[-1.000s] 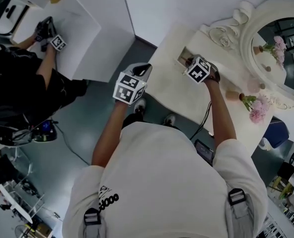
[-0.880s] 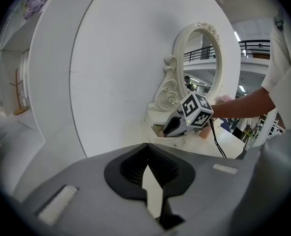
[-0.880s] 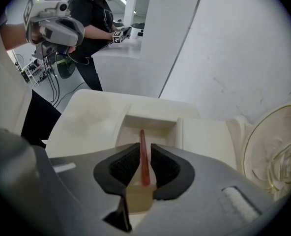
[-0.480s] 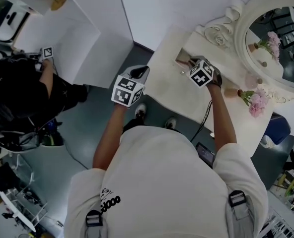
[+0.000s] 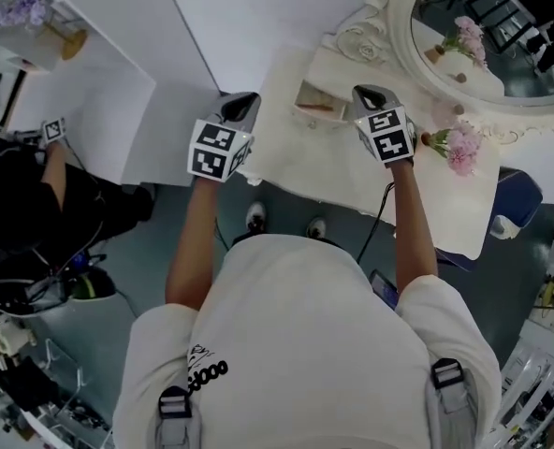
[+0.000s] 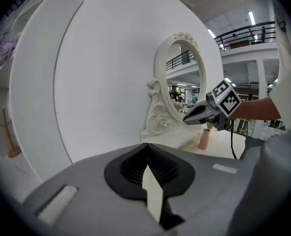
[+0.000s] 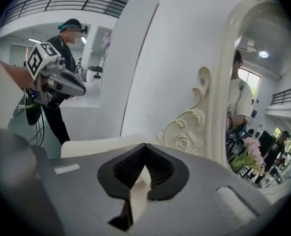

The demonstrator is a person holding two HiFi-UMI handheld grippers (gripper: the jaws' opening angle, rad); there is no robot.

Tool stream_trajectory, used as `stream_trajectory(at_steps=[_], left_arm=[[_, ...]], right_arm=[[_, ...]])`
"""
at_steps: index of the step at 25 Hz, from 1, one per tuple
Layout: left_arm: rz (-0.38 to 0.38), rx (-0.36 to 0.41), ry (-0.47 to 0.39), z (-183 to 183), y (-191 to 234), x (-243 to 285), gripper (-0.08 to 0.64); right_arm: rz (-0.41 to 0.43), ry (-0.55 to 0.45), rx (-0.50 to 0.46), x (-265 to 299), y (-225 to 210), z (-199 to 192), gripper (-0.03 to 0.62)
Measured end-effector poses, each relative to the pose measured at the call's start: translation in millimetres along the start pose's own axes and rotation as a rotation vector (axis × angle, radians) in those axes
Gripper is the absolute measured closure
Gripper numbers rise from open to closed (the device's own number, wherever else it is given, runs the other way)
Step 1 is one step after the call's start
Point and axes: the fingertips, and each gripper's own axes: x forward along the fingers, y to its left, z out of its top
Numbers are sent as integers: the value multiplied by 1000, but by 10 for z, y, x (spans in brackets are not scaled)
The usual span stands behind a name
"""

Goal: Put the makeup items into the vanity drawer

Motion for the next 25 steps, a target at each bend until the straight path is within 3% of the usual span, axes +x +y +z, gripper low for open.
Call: stream_trajectory(at_steps=[8, 18, 25], left_arm=[[-70, 135, -179, 1019, -201, 90, 545], [-164, 241, -368, 1933, -651, -36, 545], [-211, 298, -463, 2301, -917, -208, 545]], right_arm=[[-143, -243, 170, -973, -432, 494, 591], [-277, -402, 130, -1846, -608, 949, 591], [-327, -469, 121, -2181, -639, 1127, 591]])
